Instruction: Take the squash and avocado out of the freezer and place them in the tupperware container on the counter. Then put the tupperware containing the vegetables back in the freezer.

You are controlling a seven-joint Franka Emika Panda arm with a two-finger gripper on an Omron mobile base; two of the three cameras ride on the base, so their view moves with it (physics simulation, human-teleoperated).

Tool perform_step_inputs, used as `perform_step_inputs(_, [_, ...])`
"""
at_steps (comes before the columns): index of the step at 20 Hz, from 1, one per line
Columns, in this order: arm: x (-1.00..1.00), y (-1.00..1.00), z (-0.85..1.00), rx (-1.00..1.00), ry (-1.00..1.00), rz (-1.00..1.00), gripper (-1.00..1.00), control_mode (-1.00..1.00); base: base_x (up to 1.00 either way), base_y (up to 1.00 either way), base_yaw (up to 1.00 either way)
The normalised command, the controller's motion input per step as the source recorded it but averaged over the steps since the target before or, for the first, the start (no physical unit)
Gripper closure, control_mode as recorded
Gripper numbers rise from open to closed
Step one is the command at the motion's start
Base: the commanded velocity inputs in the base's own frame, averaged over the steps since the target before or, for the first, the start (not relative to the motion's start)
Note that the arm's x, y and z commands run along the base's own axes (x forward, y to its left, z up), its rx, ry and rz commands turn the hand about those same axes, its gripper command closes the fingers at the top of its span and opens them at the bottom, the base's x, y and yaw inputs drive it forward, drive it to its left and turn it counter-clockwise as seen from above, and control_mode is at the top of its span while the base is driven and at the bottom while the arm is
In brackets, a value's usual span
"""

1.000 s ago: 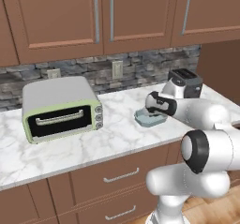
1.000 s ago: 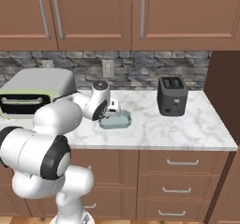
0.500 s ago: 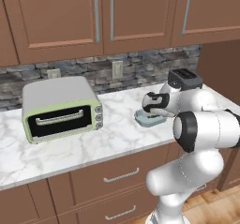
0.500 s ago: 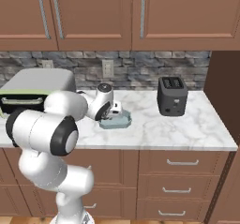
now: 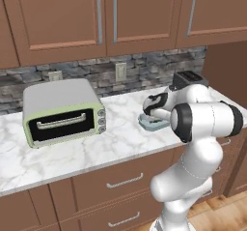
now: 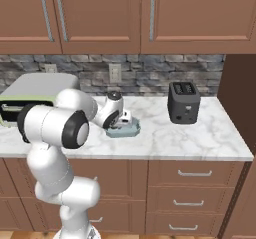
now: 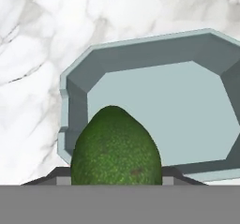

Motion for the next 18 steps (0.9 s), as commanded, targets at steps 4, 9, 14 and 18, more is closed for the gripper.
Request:
perform_step_inputs(4, [0.01, 0.00, -0.25, 0.00, 0.04, 0.00, -1.00, -1.00, 0.00, 0.00, 0.00])
perform_step_inputs(9, [0.03, 0.00, -0.01, 0.00, 0.00, 0.00, -1.00, -1.00, 0.00, 0.00, 0.00])
perform_step_inputs(14, [0.00, 0.00, 0.25, 0.00, -0.02, 0.00, -1.00, -1.00, 0.00, 0.00, 0.00])
perform_step_inputs(18, [-0.08, 0.00, 0.54, 0.00, -0.06, 0.00, -1.00, -1.00, 0.00, 0.00, 0.00])
